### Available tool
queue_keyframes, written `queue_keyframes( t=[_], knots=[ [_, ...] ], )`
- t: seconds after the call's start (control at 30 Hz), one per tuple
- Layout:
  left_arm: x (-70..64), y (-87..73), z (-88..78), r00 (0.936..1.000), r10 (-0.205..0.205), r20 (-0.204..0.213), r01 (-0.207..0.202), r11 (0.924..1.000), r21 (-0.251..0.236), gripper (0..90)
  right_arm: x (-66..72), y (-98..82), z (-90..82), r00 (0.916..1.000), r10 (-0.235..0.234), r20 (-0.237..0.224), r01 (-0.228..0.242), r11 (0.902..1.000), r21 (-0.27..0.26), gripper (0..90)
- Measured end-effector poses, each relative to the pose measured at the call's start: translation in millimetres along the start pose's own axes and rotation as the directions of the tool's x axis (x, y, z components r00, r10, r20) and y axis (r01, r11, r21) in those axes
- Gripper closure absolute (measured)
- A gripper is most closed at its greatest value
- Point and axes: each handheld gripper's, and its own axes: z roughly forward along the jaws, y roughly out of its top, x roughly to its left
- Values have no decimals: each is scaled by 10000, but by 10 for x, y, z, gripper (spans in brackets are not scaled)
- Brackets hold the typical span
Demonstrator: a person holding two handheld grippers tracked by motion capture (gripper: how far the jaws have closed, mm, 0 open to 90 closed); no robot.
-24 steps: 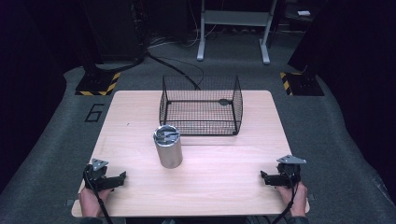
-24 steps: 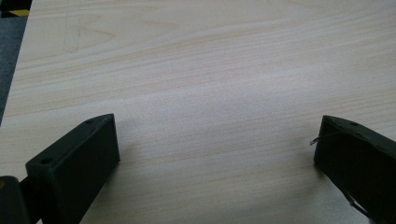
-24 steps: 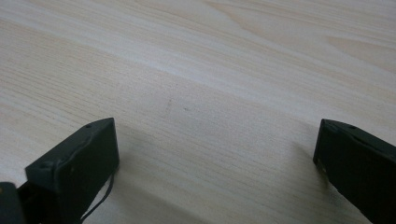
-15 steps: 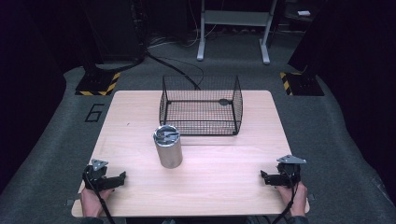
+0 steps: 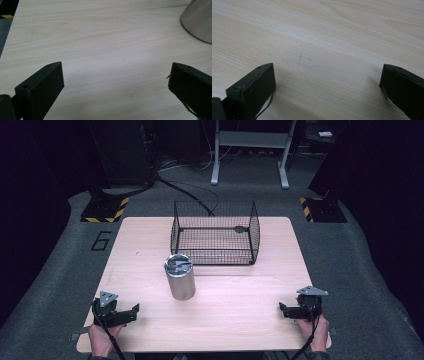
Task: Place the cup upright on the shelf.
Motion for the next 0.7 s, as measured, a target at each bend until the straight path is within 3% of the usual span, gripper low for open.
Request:
queue_keyframes(
  t=[0.3, 0.7],
  knots=[
    [-227, 120, -53, 9985, 343, 425, -328, 9989, -340, 3, 1, 0, 1, 10000, 29, 24, -29, 10000, -10, 0],
    [-480, 267, -23, 9916, 744, 1056, -691, 9962, -532, 1, 2, 0, 0, 10000, 31, 26, -30, 10000, -10, 0]
  ],
)
